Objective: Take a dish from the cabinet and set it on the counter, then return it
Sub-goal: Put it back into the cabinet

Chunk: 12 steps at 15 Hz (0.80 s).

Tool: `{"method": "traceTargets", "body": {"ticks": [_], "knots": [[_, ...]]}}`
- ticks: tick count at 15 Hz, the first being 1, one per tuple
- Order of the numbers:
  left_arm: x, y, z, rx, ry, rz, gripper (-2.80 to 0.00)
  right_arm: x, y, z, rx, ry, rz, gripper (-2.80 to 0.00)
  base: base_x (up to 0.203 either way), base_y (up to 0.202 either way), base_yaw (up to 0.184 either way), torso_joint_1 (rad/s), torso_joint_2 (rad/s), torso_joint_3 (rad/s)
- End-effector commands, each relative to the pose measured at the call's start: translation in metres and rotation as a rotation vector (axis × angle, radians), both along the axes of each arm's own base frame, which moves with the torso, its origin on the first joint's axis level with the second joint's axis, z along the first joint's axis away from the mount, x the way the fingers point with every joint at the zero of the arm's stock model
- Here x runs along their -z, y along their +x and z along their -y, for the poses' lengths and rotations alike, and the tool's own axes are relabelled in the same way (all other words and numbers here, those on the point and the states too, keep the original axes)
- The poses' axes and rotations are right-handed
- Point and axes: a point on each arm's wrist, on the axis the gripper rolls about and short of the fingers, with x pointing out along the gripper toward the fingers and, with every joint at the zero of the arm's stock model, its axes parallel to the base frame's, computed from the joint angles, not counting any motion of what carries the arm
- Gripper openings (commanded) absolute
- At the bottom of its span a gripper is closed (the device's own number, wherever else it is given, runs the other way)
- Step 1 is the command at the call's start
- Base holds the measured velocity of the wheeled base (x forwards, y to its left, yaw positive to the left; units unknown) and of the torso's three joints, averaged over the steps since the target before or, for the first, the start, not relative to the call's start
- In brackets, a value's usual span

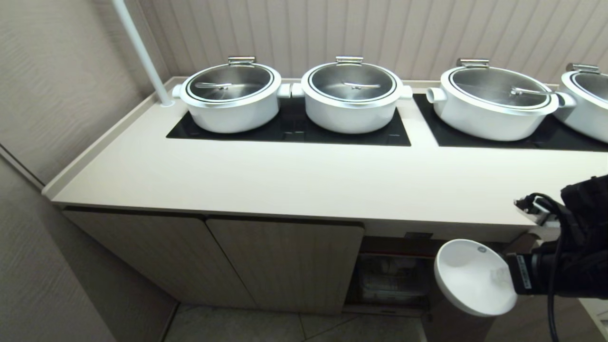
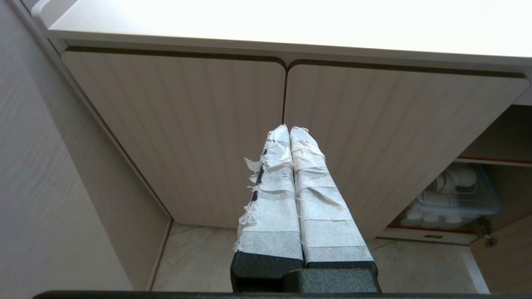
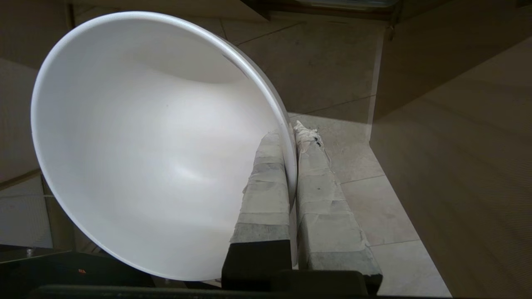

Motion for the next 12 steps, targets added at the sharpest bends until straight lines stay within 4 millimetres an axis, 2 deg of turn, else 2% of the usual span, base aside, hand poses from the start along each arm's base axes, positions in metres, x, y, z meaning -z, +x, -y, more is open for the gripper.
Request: {"method": "traceTargets", "body": {"ticks": [1, 12], "knots": [[0.0001, 0.0000, 0.0000, 0.000, -0.001, 0.000, -2.80, 0.0001, -0.0005, 0.0000, 0.000, 0.001, -0.002, -2.80, 0.000, 0.000, 0.000, -0.079, 0.18, 0.094], [-0.0003, -0.0001, 0.0000, -0.002, -0.001, 0.002, -2.80, 0.0009, -0.0025, -0.0010, 0.055, -0.025, -0.002, -2.80, 0.000, 0.000, 0.000, -0.124, 0.27, 0.138]]}}
